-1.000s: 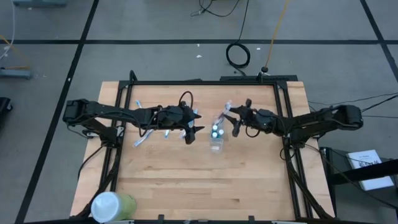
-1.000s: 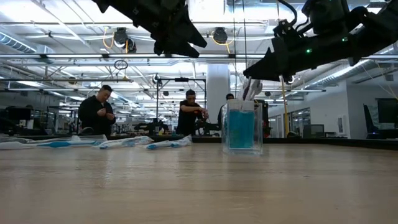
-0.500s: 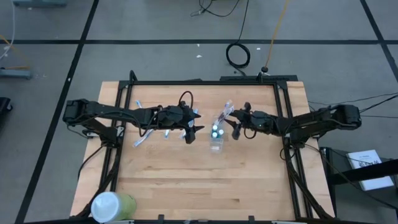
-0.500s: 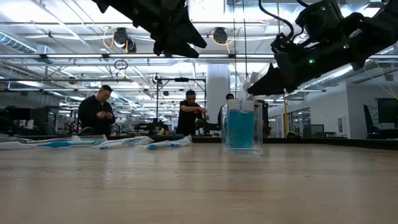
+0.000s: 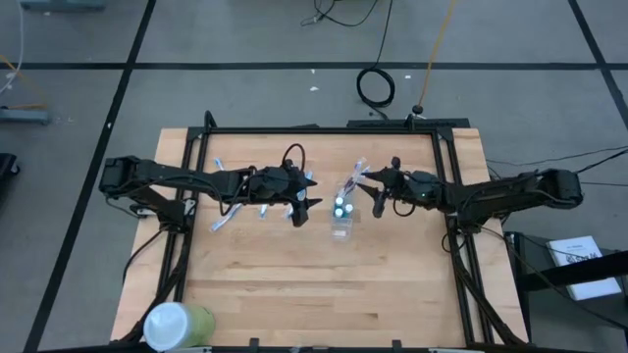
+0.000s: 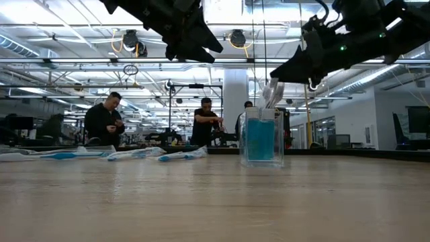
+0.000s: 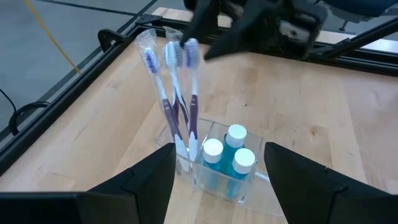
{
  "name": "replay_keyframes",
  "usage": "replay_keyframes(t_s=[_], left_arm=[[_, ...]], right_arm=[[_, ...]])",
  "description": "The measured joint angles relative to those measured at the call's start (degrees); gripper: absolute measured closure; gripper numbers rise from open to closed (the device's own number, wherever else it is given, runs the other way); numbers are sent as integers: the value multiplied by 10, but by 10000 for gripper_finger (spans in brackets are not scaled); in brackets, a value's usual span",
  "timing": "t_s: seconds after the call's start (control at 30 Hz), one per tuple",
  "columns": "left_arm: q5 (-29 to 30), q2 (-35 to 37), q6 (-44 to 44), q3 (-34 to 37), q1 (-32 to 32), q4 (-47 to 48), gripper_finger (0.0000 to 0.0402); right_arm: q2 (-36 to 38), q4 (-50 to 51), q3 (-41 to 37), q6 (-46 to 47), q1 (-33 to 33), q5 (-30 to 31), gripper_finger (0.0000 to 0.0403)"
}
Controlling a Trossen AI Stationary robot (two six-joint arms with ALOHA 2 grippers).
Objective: Pick & Place toothbrushing station
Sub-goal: Put the violet toothbrush into the transparent organizer, then put the blue toothbrush into the transparent organizer
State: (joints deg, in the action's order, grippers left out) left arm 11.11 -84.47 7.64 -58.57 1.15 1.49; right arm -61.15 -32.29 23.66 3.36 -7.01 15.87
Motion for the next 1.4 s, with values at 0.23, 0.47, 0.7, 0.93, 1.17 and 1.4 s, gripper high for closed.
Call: replay_keyframes(t_s=[0.23,0.47,0.7,0.93,1.17,1.4], left_arm=[[0,0,0,0,0,0,149],[0,0,0,0,0,0,149],[0,0,0,0,0,0,149],[0,0,0,0,0,0,149],[0,0,6,0,0,5,149],[88,8,119,-1,0,163,149]], right_arm=[[14,-19,0,-6,0,35,257],[-16,-30,0,10,0,10,257],[-55,-35,-1,32,0,-11,257],[-29,-62,0,9,0,-10,257],[8,-52,0,0,0,-10,257],[36,-19,0,4,8,-11,257]])
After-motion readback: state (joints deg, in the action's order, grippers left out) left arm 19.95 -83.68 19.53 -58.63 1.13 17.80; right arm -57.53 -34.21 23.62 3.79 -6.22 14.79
